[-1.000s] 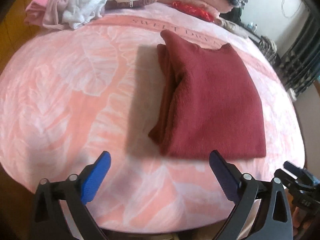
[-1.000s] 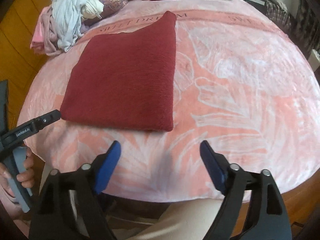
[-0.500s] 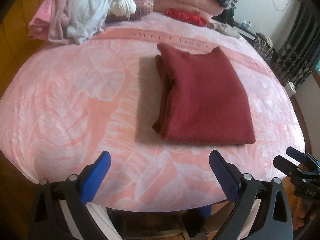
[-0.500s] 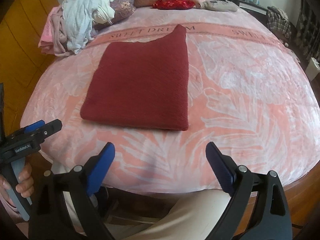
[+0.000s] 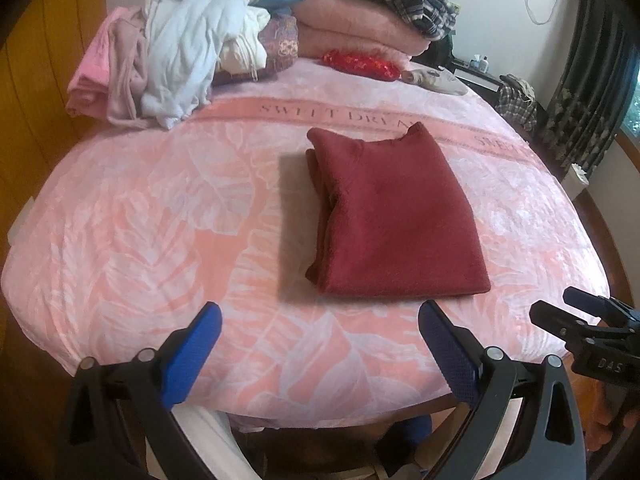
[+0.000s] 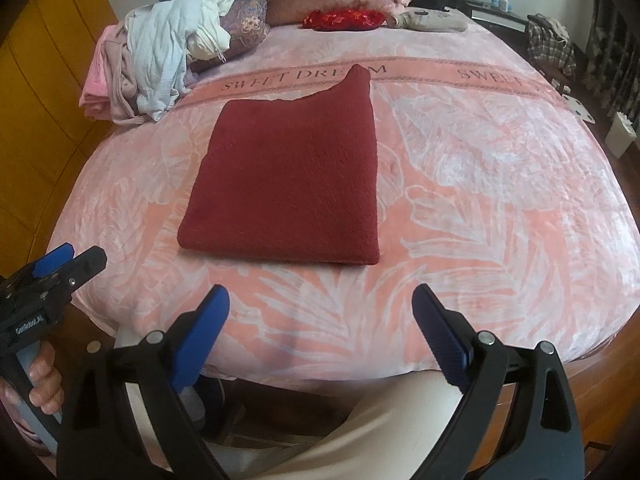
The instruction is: Fold small clothes
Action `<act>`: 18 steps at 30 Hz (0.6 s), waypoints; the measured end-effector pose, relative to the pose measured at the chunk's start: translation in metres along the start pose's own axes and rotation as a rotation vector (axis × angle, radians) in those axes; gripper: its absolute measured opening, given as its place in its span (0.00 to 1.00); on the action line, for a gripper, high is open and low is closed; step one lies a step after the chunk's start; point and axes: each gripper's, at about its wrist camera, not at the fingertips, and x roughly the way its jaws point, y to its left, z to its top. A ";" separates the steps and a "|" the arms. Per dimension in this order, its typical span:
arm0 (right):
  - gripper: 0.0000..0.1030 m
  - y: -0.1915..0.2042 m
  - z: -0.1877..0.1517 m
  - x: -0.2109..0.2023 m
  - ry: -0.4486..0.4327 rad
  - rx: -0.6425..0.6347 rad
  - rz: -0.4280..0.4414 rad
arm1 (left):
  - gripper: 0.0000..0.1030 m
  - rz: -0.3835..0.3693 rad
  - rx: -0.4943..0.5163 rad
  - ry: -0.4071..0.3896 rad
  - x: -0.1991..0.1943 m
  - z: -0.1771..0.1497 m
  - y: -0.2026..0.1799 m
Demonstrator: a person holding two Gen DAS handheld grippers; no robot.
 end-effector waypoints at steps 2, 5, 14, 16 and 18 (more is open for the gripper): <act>0.90 0.001 0.000 -0.001 -0.003 -0.003 -0.001 | 0.96 0.003 0.004 -0.010 -0.005 0.000 -0.002; 0.90 0.004 -0.001 -0.004 -0.007 -0.004 0.000 | 0.96 0.012 0.012 -0.030 -0.013 0.000 -0.006; 0.90 0.004 0.001 -0.009 -0.017 -0.009 -0.007 | 0.96 0.017 0.016 -0.048 -0.020 0.001 -0.009; 0.90 0.004 0.002 -0.010 -0.018 -0.010 -0.006 | 0.96 0.017 0.019 -0.044 -0.020 0.001 -0.008; 0.90 0.004 0.001 -0.010 -0.018 -0.009 -0.008 | 0.96 0.017 0.017 -0.046 -0.020 0.000 -0.009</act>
